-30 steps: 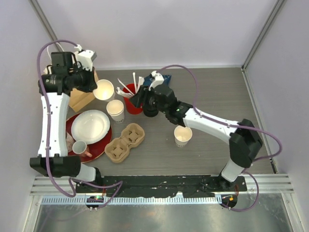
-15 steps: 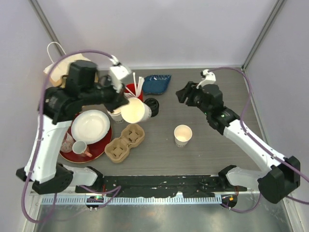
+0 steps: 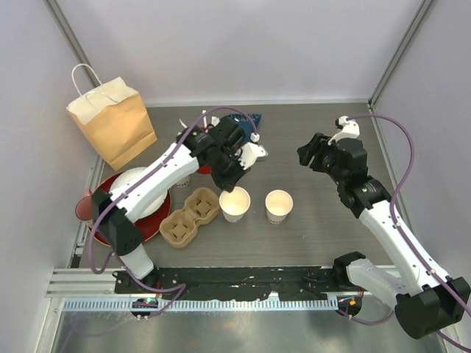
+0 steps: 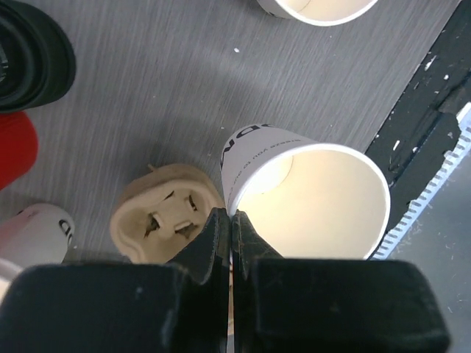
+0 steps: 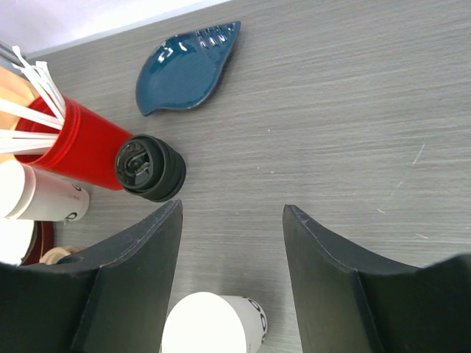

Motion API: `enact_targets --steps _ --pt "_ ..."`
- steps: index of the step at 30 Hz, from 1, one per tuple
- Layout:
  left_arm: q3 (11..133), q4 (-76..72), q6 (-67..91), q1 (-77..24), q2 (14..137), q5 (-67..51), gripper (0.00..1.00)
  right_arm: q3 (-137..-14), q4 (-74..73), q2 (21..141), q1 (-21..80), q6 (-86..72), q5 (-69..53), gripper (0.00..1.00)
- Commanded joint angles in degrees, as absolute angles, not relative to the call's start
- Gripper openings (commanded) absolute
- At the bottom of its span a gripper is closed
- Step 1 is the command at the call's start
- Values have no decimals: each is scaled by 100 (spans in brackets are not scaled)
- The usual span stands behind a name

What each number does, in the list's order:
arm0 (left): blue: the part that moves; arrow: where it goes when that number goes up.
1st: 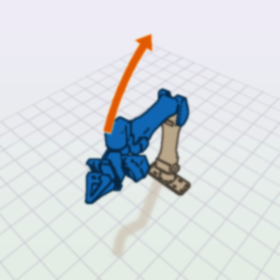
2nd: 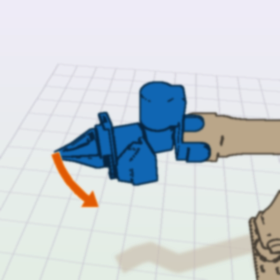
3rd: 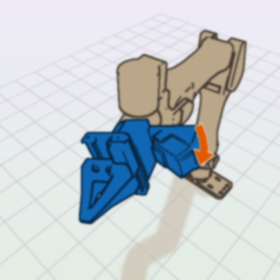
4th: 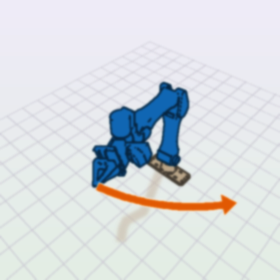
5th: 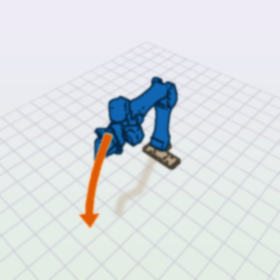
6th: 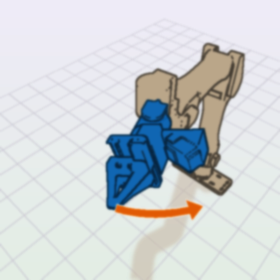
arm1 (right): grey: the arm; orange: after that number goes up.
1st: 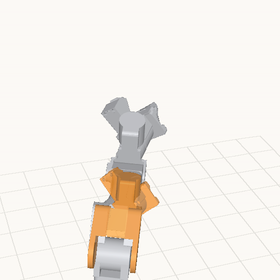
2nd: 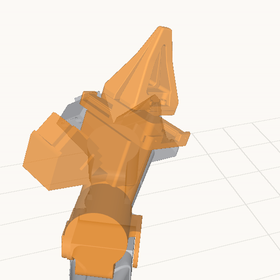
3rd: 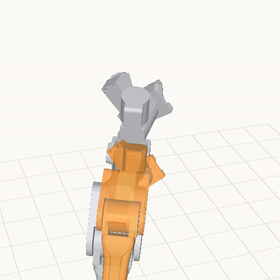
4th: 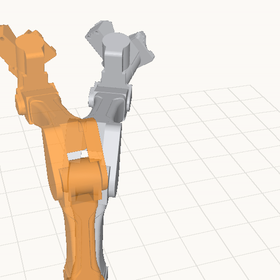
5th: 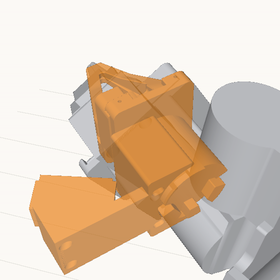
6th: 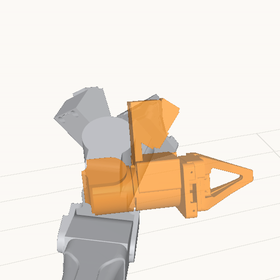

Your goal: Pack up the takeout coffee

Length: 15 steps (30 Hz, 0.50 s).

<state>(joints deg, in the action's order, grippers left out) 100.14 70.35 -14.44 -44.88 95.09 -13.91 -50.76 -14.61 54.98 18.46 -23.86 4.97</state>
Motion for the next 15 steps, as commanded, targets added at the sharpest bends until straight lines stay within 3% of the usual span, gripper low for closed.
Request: enact_targets --steps 1,15 --pt "9721 6189 -1529 -4491 9589 -1723 0 -5080 -1582 5326 1767 -2154 440 63" --pt "9044 5124 -1687 -4289 10089 -1960 0 -4957 -1582 5221 1679 -2083 264 63"
